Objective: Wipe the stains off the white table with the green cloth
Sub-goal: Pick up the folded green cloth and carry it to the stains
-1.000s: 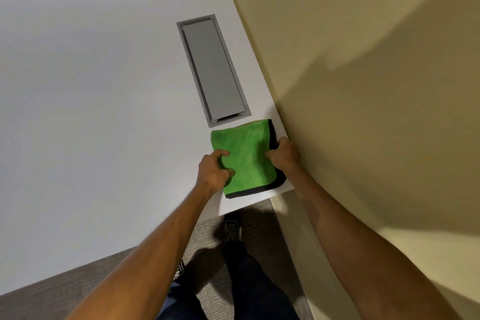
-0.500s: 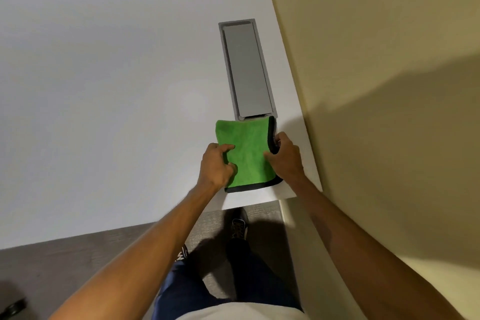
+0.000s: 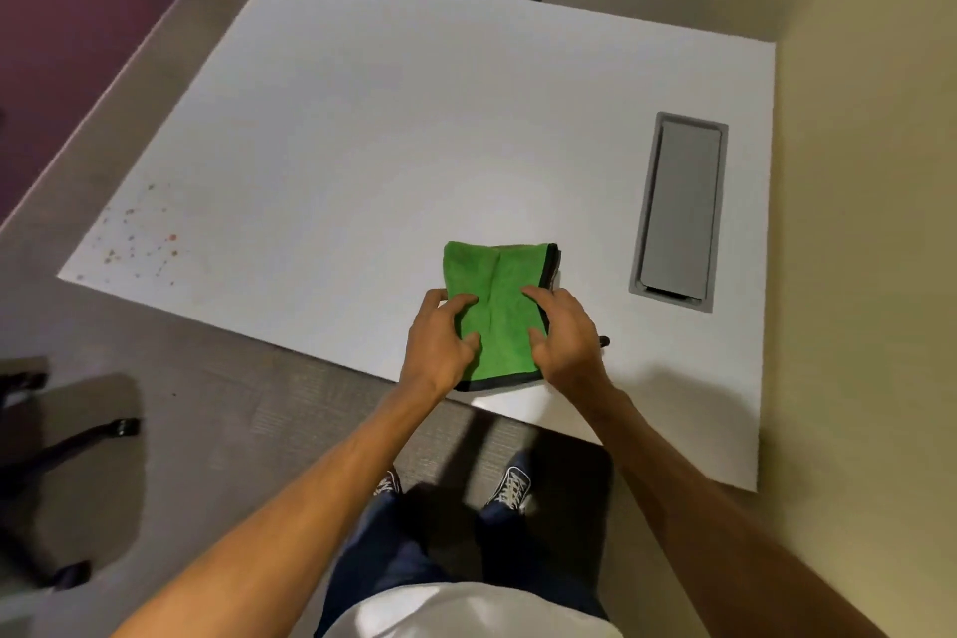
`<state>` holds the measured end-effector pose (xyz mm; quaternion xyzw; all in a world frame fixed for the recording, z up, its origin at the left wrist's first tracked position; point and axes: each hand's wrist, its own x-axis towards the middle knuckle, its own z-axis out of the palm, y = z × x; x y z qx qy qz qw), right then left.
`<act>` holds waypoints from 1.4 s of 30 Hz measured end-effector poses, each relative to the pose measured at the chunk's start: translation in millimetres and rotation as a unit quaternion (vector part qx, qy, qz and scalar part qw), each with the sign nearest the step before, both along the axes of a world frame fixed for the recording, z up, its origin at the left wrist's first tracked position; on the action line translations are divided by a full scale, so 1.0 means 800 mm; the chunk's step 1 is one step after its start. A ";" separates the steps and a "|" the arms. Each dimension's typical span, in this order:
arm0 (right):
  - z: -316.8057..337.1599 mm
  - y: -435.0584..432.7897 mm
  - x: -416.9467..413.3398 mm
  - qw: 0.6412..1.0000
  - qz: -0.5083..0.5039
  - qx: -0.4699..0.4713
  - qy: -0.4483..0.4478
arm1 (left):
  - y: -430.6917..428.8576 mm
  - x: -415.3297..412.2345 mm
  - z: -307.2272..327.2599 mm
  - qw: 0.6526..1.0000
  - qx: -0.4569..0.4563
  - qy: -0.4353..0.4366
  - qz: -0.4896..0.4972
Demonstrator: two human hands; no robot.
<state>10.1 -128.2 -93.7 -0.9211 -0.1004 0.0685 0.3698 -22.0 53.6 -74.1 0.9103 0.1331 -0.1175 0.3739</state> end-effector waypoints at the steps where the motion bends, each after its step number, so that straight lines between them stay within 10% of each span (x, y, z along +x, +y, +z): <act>1: 0.003 0.018 0.001 1.000 0.011 -0.007 0.016 | 0.018 -0.006 0.003 1.000 0.002 -0.004 0.012; 25: 0.066 0.490 -0.046 0.978 0.204 -0.038 -0.002 | 0.472 -0.142 0.057 0.980 0.039 -0.084 0.179; 42: 0.016 0.727 0.053 0.986 0.159 0.018 0.037 | 0.721 -0.031 0.036 0.984 0.062 -0.070 0.153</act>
